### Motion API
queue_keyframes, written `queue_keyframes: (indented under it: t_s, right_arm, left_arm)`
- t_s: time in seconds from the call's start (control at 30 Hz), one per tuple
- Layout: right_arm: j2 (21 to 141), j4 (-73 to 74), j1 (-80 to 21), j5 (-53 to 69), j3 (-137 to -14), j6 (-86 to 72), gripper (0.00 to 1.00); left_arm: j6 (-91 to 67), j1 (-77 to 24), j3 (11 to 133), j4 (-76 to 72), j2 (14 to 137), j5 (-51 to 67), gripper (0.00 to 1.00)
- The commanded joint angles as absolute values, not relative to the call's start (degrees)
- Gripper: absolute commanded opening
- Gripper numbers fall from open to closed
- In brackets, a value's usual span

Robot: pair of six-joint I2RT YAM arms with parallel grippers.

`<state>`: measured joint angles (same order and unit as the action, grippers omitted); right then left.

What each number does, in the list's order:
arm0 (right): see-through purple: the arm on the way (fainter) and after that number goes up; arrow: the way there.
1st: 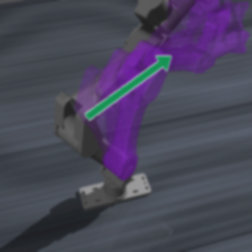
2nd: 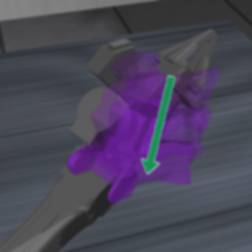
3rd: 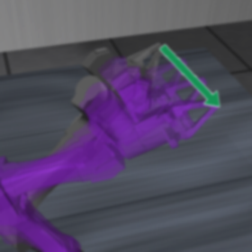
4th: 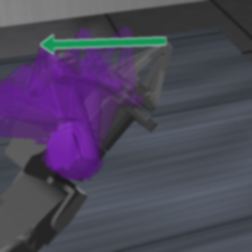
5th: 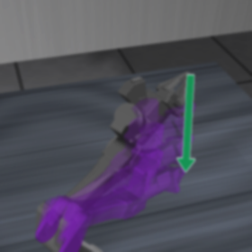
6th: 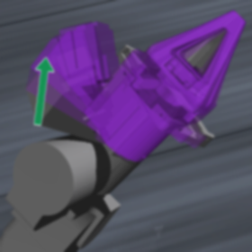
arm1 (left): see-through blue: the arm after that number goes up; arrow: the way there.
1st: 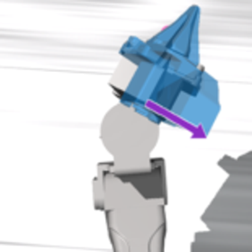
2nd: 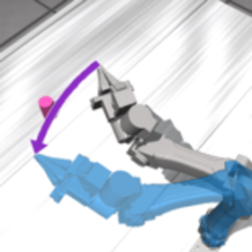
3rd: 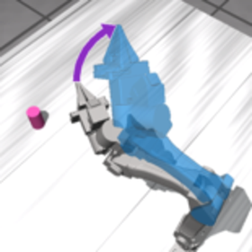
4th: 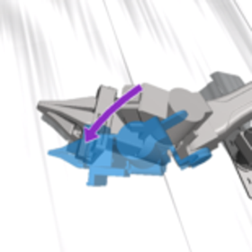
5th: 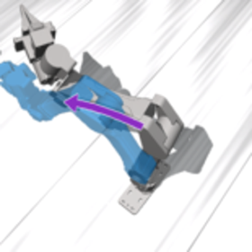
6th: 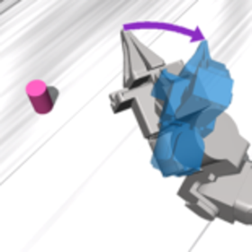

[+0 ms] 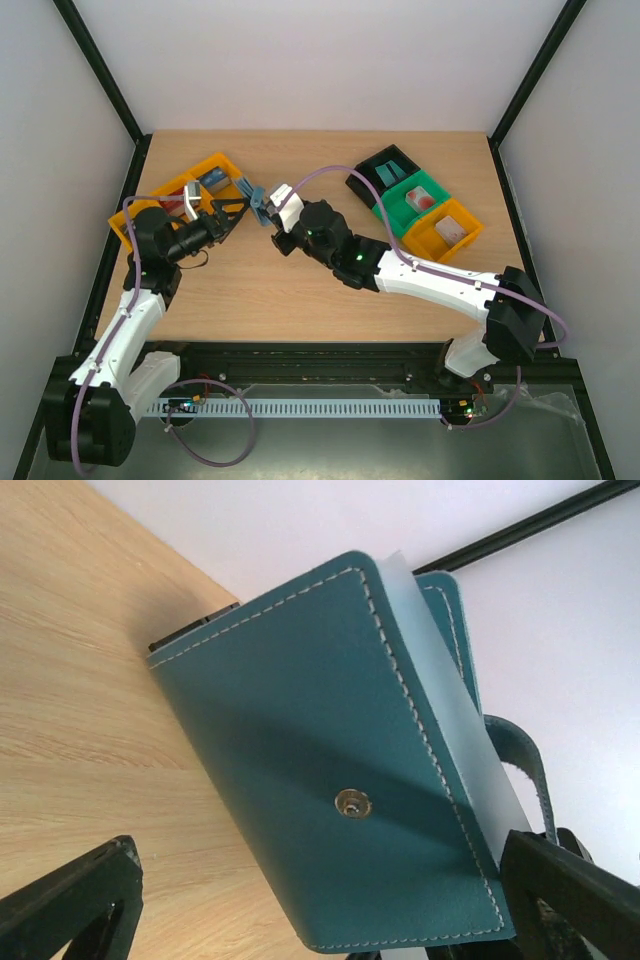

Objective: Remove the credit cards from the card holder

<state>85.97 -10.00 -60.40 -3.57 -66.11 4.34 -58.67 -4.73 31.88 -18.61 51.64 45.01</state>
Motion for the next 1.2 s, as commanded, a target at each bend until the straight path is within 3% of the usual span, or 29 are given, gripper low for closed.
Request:
queue_keyframes:
  t_s: [0.0, 0.7, 0.8, 1.17]
  right_arm:
    - [84.73, -12.47, -60.59, -4.58, -68.76, 5.84, 0.02]
    - [86.54, -9.91, -60.61, -4.2, -70.97, 5.94, 0.02]
    - [86.03, -10.3, -60.61, -3.92, -70.75, 5.57, 0.02]
    - [82.21, -16.06, -59.41, 4.4, -65.44, 0.68, 0.02]
  left_arm:
    - [-58.64, -4.39, 31.97, -18.9, 51.07, 46.13, 0.99]
    - [-58.11, -3.28, 34.6, -13.9, 50.4, 44.88, 0.98]
    - [-59.13, -2.99, 32.91, -14.77, 50.22, 44.57, 0.83]
    - [-60.37, -2.91, 30.53, -18.31, 49.12, 45.71, 0.08]
